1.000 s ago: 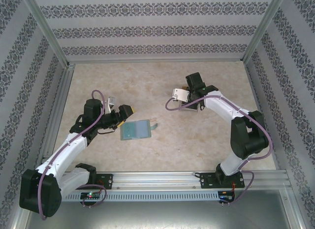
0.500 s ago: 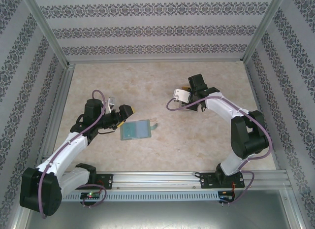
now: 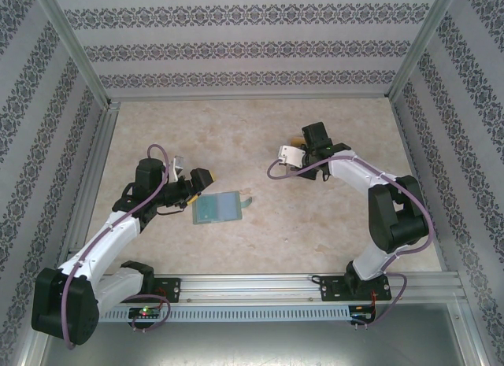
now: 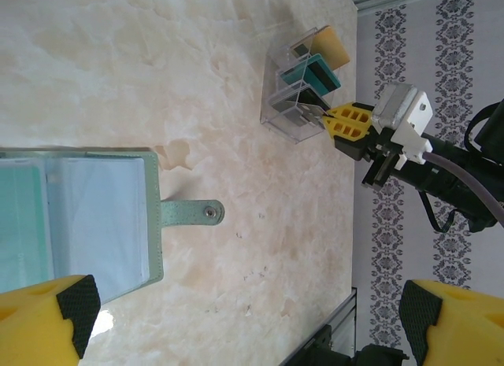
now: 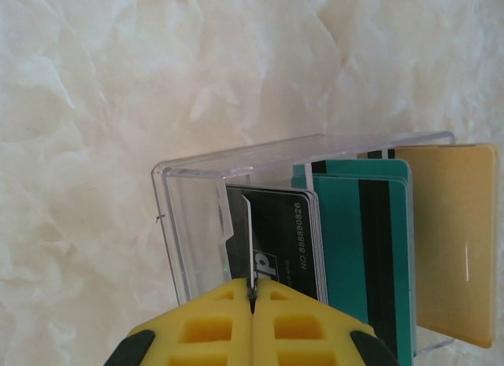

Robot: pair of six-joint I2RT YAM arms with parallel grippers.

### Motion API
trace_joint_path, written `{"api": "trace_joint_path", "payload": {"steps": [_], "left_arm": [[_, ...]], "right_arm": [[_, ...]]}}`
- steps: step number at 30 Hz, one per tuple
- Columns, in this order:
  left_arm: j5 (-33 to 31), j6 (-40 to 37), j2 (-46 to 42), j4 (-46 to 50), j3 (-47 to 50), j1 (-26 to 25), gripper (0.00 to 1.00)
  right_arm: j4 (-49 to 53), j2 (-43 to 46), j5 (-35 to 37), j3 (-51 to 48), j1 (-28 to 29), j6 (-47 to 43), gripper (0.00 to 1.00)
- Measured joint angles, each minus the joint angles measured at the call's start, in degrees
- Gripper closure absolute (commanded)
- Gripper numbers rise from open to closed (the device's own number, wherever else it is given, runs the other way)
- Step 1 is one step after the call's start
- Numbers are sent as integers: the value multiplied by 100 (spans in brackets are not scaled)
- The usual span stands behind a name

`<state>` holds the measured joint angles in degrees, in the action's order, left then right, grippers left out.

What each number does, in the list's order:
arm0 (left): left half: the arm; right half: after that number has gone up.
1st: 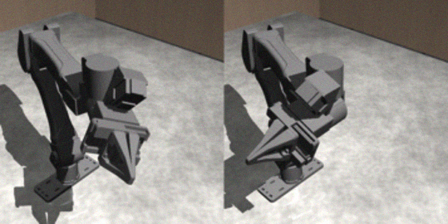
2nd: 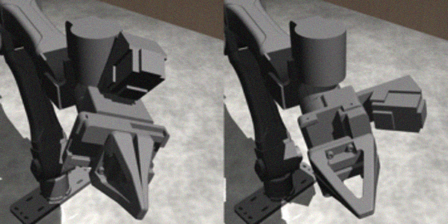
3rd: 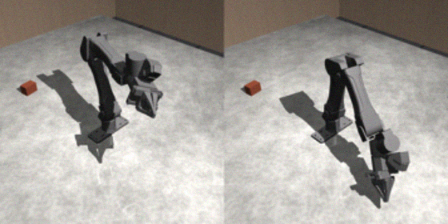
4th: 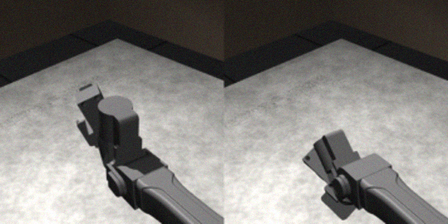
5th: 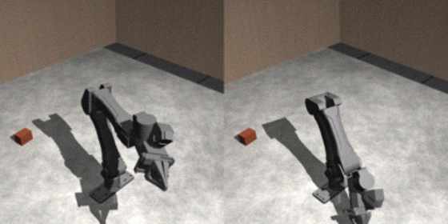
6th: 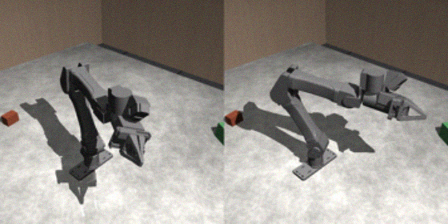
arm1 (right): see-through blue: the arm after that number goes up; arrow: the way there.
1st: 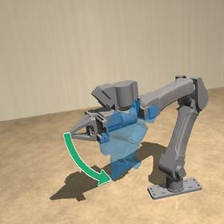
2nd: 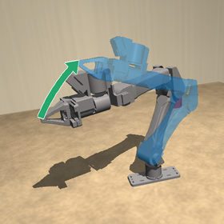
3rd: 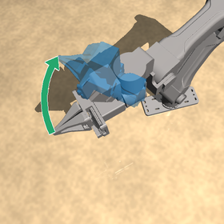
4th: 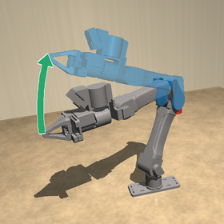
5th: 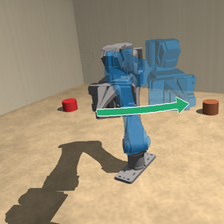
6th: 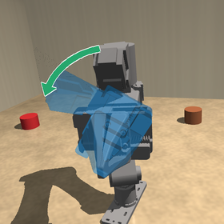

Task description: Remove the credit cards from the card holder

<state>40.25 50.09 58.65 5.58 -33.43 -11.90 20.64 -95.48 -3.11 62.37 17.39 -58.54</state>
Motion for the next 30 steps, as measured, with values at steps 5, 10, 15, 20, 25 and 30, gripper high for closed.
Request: {"api": "trace_joint_path", "payload": {"steps": [5, 10, 15, 20, 25, 30], "left_arm": [[0, -2, 0, 28, 0, 0, 1], [0, 0, -22, 44, 0, -2, 1], [0, 0, -44, 50, 0, 0, 1], [0, 0, -66, 50, 0, 0, 1], [0, 0, -66, 50, 0, -2, 1], [0, -2, -66, 50, 0, 0, 1]], "right_arm": [[-131, -50, 9, -46, -2, 11, 91], [-293, -109, 68, -105, -2, 26, 91], [-367, -118, 98, -129, -2, 61, 85], [-378, -118, 157, -138, -2, 127, 82], [-382, -120, 223, -138, -2, 162, 76], [-466, -122, 317, -138, -2, 181, 73]]}}
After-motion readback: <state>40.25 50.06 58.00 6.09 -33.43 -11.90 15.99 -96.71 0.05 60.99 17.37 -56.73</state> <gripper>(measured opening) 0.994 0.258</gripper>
